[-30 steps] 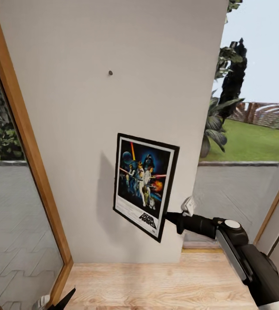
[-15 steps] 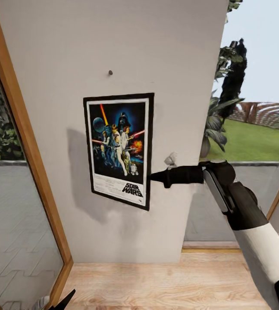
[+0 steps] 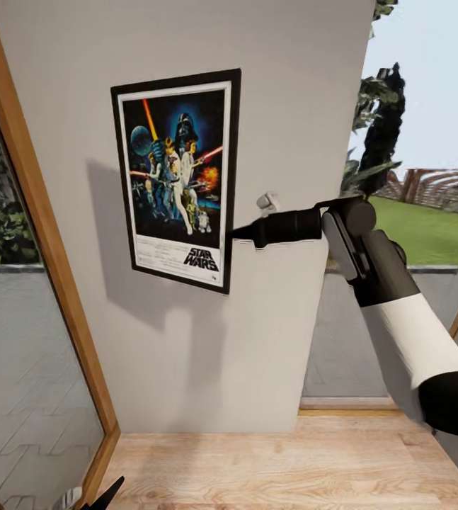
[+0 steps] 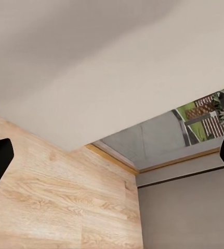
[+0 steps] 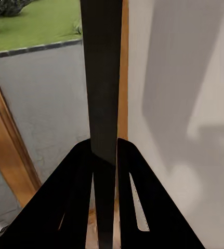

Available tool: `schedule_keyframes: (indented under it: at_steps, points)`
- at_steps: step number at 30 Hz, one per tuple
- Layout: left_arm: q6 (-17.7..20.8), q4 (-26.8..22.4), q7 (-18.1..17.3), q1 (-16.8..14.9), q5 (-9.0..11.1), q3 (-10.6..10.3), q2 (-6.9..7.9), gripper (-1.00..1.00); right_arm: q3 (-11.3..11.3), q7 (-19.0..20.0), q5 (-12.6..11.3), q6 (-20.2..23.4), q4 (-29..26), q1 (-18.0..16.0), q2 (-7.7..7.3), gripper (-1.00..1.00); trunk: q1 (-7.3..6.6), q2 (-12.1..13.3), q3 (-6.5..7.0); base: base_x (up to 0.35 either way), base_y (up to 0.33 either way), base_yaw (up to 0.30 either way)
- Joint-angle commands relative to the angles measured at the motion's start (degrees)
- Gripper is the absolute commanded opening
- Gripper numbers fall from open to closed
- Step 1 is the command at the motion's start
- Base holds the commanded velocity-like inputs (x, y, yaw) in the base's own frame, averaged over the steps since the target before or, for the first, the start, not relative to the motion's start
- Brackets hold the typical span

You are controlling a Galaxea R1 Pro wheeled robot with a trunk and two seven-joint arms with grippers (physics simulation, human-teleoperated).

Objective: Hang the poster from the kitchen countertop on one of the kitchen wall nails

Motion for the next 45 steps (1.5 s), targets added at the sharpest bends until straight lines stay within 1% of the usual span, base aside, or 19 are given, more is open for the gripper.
schedule_keyframes:
  at_steps: [1,4,5,6,7,10,34,37,38,39,42,45]
  points:
    - [-0.5,0.0,-0.1,0.0,0.3,-0.5,0.01,1.0,0.1,0.0,-0.3,0.3,0.2,-0.3,0.0,-1.0,0.02,0.0,-0.03,0.0,0.0,0.0]
    - [-0.5,0.0,-0.1,0.0,0.3,-0.5,0.01,1.0,0.0,0.1,-0.4,0.3,0.8,-0.8,0.09,-1.0,0.02,0.0,-0.03,0.0,0.0,0.0]
    - [-0.5,0.0,-0.1,0.0,0.4,-0.5,0.02,1.0,-0.1,2.8,-0.4,0.2,2.9,-1.0,0.08,-1.0,0.02,0.0,-0.03,0.0,0.0,0.0]
    - [-0.5,0.0,-0.1,0.0,0.4,-0.5,0.03,1.0,-0.1,3.8,-0.5,0.2,3.6,-1.1,0.06,-1.0,0.02,0.0,-0.03,0.0,0.0,0.0]
    - [-0.5,0.0,-0.1,0.0,0.4,-0.5,0.05,1.0,-0.2,6.7,-0.6,0.1,5.6,-1.2,0.0,-1.0,0.02,0.0,-0.03,0.0,0.0,0.0]
    - [-0.5,0.0,-0.1,0.0,0.4,-0.5,0.07,1.0,-0.3,7.5,-0.6,0.0,6.1,-1.3,-0.01,-1.0,0.02,0.0,-0.03,0.0,0.0,0.0]
    - [-0.5,0.0,-0.1,0.0,0.4,-0.5,0.09,1.0,-0.3,8.2,-0.7,-0.2,5.8,-1.5,0.03,-1.0,0.02,0.0,-0.03,0.0,0.0,0.0]
    - [-0.5,0.0,-0.1,0.0,0.4,-0.5,0.09,1.0,-0.2,8.2,-0.7,-0.1,6.1,-2.5,0.08,-1.0,0.02,0.0,-0.03,0.0,0.0,0.0]
    - [-0.5,0.0,-0.1,0.0,0.4,-0.5,0.09,1.0,-0.1,8.8,-0.7,-0.1,6.4,-4.8,0.14,-1.0,0.02,0.0,-0.03,0.0,0.0,0.0]
    - [-0.5,0.0,-0.1,0.0,0.4,-0.5,0.09,1.0,-0.1,9.7,-0.7,-0.1,6.4,-5.3,0.14,-1.0,0.02,0.0,-0.03,0.0,0.0,0.0]
    - [-0.5,0.0,-0.1,0.0,0.4,-0.5,0.09,1.0,0.0,11.9,-0.5,-0.1,6.6,-6.0,0.11,-1.0,0.02,0.0,-0.03,0.0,0.0,0.0]
    - [-0.5,0.0,-0.1,0.0,0.4,-0.5,0.09,1.0,0.0,12.6,-0.4,-0.1,7.0,-6.1,0.05,-1.0,0.02,0.0,-0.03,0.0,0.0,0.0]
